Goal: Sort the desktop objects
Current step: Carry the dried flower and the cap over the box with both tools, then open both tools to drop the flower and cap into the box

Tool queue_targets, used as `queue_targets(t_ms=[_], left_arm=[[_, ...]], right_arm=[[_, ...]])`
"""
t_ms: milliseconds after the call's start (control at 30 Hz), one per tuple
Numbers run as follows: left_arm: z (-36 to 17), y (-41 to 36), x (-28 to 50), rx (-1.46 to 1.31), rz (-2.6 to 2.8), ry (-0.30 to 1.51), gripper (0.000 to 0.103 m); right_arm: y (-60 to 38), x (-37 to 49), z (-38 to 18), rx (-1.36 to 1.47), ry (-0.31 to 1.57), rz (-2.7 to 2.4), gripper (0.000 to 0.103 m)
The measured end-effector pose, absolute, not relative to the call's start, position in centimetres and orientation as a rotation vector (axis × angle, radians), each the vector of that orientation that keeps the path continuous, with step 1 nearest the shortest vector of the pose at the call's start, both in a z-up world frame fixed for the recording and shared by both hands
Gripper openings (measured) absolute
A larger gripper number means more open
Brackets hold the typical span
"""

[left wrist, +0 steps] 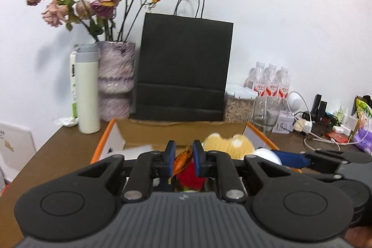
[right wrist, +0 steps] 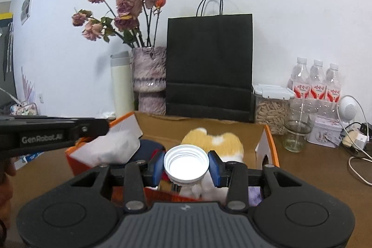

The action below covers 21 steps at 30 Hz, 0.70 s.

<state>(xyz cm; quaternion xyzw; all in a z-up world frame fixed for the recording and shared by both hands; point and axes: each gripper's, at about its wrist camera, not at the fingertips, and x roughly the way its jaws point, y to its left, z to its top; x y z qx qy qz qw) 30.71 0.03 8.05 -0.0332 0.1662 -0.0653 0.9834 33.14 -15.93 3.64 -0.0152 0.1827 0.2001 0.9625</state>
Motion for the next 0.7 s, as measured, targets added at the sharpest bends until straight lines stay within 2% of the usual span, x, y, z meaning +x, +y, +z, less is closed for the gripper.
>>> queue_targets(t_ms=[333, 600, 667, 700], left_arm=[[6.2, -0.9, 36.2, -0.013, -0.086, 0.292, 0.016], [4.2, -1.3, 38.2, 0.046, -0.071, 0.306, 0.017], [4.1, -1.4, 38.0, 0.053, -0.057, 0.302, 0.019], [4.2, -1.4, 37.8, 0.055, -0.050, 0.294, 0.021]], right_arm=[[-15.5, 38.6, 1.6, -0.027, 0.414, 0.381, 0.039], [-14.8, 39.3, 0.4, -0.088, 0.414, 0.378, 0.039], [-14.8, 39.1, 0.5, -0.086, 0.409, 0.376, 0.043], [-14.8, 38.9, 0.5, -0.089, 0.408, 0.376, 0.052]])
